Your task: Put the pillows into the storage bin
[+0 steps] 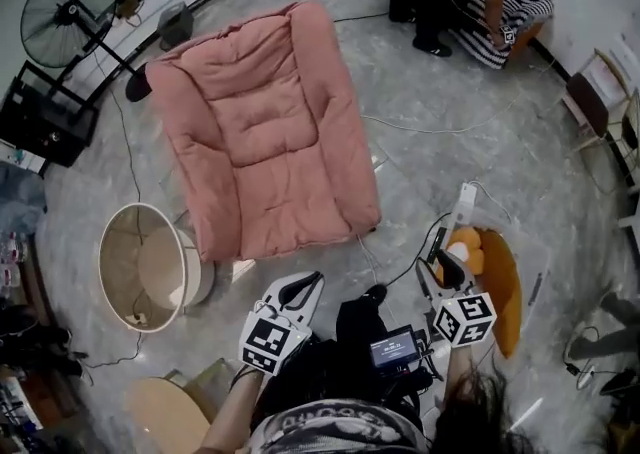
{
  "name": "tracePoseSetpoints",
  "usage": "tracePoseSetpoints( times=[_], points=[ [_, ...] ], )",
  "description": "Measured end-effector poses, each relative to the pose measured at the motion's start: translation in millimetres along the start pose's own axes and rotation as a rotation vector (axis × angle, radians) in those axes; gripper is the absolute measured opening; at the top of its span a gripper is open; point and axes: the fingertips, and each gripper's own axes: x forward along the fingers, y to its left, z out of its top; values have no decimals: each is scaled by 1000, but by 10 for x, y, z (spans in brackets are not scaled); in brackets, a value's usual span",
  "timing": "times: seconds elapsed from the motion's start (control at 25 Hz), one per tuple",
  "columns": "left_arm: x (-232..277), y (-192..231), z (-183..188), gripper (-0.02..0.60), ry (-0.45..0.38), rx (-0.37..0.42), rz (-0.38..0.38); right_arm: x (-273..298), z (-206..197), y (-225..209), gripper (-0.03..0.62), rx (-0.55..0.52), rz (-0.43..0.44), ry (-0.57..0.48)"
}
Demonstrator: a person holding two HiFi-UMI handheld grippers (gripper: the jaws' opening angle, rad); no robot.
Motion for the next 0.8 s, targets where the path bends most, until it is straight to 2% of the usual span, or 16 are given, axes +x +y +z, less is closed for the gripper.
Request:
tracePoseSetpoints(
  times=[0.24, 0.56, 0.8],
  points=[
    [-908, 286, -571, 20, -26, -69, 119, -17, 131, 1153, 186, -65, 135, -61],
    [-1889, 260, -953, 20, -94, -106, 212, -452, 16, 2554, 133, -115, 322, -136],
    [-2343, -4, -1022, 20, -168, -120, 220, -661, -194, 3098, 48, -237, 342, -111]
  ],
)
